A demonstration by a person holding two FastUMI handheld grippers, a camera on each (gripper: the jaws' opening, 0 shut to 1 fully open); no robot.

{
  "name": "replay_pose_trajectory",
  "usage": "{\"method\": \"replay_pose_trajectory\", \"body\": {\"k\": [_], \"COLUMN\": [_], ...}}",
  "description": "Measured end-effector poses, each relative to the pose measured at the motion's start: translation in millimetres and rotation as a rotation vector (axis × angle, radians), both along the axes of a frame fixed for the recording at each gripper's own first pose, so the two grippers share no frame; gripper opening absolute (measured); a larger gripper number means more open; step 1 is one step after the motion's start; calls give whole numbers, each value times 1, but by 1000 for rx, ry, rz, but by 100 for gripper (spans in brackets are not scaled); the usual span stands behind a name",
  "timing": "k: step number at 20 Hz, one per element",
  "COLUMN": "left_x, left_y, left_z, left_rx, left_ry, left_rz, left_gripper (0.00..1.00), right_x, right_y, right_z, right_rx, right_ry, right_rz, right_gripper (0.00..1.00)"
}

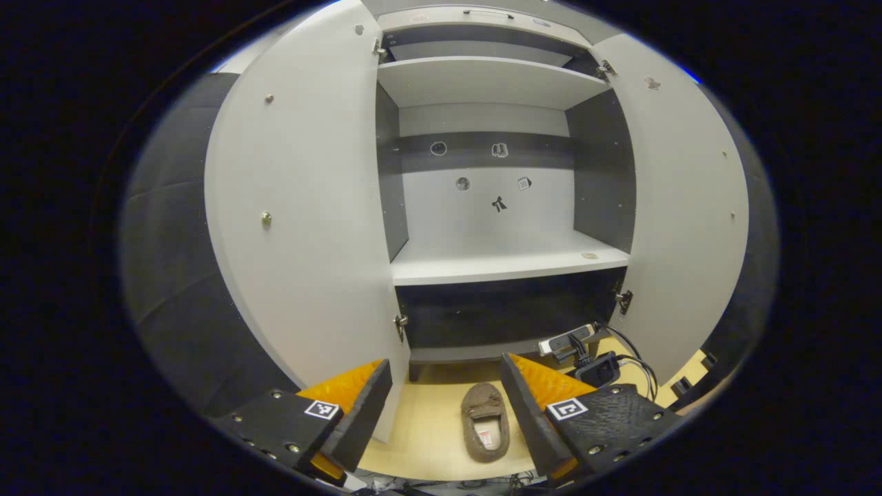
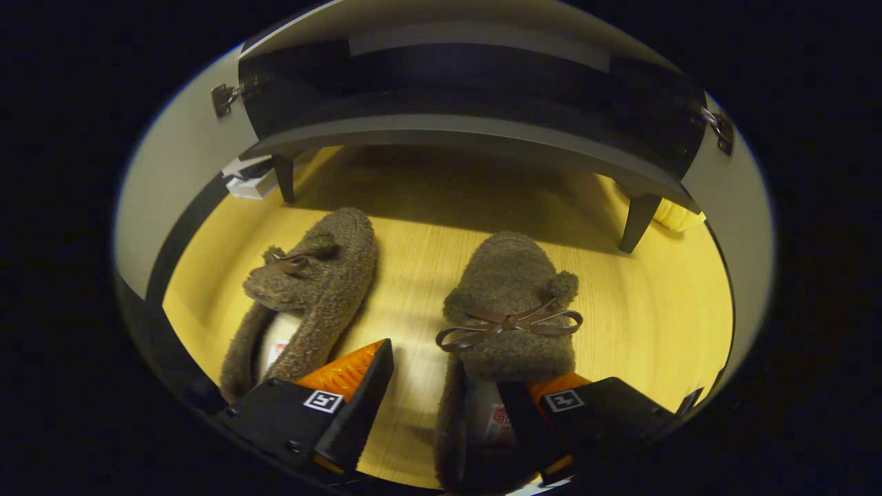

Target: Grab one shoe with the right hand and put it into the shoe cabinet, grab the other shoe with the left hand and put it into the shoe cabinet; then close the right door with the right hand and the left door with the left hand.

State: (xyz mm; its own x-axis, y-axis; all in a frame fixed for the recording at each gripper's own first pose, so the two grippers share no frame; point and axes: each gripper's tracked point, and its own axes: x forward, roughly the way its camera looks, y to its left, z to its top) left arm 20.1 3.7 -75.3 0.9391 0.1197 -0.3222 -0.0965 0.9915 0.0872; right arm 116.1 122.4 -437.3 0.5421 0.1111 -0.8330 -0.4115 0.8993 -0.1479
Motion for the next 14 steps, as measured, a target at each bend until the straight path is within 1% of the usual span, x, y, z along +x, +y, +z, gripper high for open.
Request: {"method": "replay_pose_trajectory", "body": {"k": [1, 2, 3, 4, 5, 6, 7, 8, 9, 10, 11, 12, 13, 14], "left_x": [-2, -2, -4, -5, -5, -5, -6, -6, -6, -6, -6, -5, -5, -4], "left_y": [2, 4, 5, 4, 2, -2, -7, -10, -11, -14, -15, -16, -16, -16], "left_z": [1, 3, 2, 2, 0, -1, -3, -2, -3, -3, -2, 0, 0, 1], "left_rx": [8, 14, 18, 19, 12, -10, -31, -42, -47, -49, -48, -44, -41, -36], "left_ry": [-1, -5, -6, -5, -3, -2, -3, -4, -5, -7, -11, -16, -21, -25], "left_rz": [8, 14, 18, 20, 15, 1, -9, -11, -14, -20, -25, -30, -36, -41], "left_gripper": [96, 96, 96, 93, 93, 93, 93, 96, 93, 93, 93, 96, 93, 96], "right_x": [2, 5, 9, 8, 8, 7, 6, 7, 5, 5, 4, 3, 4, 4], "right_y": [-2, -10, -17, -17, -17, -17, -15, -15, -15, -14, -14, -16, -18, -19], "right_z": [0, -1, 2, 3, 2, 3, 7, 3, 8, 7, 7, 14, 22, 29], "right_rx": [-20, -64, -100, -104, -103, -101, -96, -91, -72, -40, -6, 22, 41, 59], "right_ry": [-14, -37, -53, -54, -44, -33, -26, -16, -6, 4, 30, 47, 48, 49], "right_rz": [-4, -9, -10, -4, 7, 21, 25, 35, 42, 25, 13, -2, -10, -16], "right_gripper": [83, 75, 60, 45, 31, 29, 20, 11, 6, 6, 2, 2, 2, 2]}}
